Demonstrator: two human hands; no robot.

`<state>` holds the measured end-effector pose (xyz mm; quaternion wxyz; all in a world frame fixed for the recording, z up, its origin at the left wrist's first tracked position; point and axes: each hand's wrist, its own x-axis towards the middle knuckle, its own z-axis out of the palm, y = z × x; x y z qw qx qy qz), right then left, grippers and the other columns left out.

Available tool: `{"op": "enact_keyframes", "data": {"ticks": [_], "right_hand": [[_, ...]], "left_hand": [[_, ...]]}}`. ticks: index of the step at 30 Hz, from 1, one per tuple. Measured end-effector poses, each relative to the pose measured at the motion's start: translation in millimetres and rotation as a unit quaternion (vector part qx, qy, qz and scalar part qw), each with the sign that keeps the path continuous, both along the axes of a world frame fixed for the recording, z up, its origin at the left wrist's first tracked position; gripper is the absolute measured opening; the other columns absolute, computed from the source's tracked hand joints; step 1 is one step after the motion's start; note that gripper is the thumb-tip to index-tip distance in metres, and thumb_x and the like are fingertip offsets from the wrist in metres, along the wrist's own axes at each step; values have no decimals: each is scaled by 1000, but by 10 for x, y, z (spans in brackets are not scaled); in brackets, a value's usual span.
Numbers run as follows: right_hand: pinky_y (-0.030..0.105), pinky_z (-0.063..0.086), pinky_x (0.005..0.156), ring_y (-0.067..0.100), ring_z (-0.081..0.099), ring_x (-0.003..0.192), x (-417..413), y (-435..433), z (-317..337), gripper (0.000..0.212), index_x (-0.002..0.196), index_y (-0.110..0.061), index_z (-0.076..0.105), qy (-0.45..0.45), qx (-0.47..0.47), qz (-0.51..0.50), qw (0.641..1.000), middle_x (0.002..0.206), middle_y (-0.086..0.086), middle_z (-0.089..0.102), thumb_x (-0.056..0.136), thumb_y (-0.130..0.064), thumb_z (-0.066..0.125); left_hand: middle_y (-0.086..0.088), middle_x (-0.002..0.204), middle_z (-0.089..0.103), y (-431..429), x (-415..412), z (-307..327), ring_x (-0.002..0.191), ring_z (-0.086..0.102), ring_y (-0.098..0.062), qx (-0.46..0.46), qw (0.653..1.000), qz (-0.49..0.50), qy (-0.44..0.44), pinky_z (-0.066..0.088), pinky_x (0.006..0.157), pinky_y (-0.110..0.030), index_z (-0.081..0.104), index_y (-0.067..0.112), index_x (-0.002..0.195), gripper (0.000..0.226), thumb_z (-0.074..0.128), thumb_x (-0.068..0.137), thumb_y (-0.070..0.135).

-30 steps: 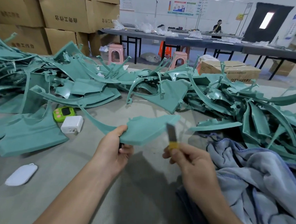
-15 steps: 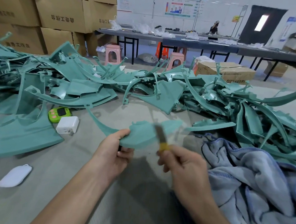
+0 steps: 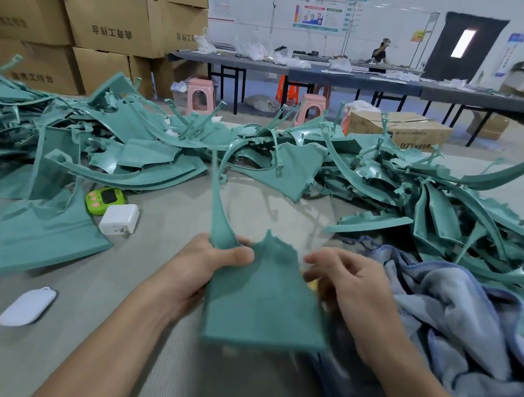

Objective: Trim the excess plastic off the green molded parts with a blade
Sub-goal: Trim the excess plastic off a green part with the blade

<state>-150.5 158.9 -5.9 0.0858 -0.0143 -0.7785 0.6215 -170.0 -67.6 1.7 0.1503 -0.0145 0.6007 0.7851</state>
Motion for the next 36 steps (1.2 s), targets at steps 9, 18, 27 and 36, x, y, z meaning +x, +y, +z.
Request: {"op": "enact_keyframes", "data": {"ticks": [9, 18, 27, 36], "right_hand": [[17, 33, 36, 9, 45, 41, -47, -87, -2, 14, 88, -2, 73, -117, -252, 74, 958, 56, 5, 55, 95, 3, 62], [26, 53, 48, 19, 63, 52, -46, -243, -39, 15, 99, 1, 69, -106, -206, 59, 971, 70, 17, 69, 97, 9, 57], [16, 39, 74, 2, 51, 85, -57, -164, -91, 17, 106, -27, 68, 29, 340, -83, 936, 92, -15, 55, 92, -38, 68], [35, 44, 85, 19, 52, 93, -147, -88, -18, 19, 80, -29, 51, -70, 456, -8, 887, 91, -9, 48, 98, -32, 57]], "left_hand": [[-15, 113, 75, -26, -76, 17, 93, 74, -24, 150, 989, -3, 6, 61, 79, -37, 80, 13, 108, 43, 59, 83, 41], [-18, 113, 75, 158, -61, -157, 98, 74, -31, 78, 995, 52, 24, 63, 78, -38, 76, 2, 107, 38, 74, 69, 6], [8, 92, 79, 15, -182, -86, 82, 75, -9, 26, 923, 341, 175, 59, 65, -23, 81, 39, 85, 48, 67, 85, -7], [19, 49, 51, -57, -161, -260, 42, 40, -2, -323, 818, 363, 308, 27, 40, -8, 60, 16, 101, 14, 65, 92, 6]]}}
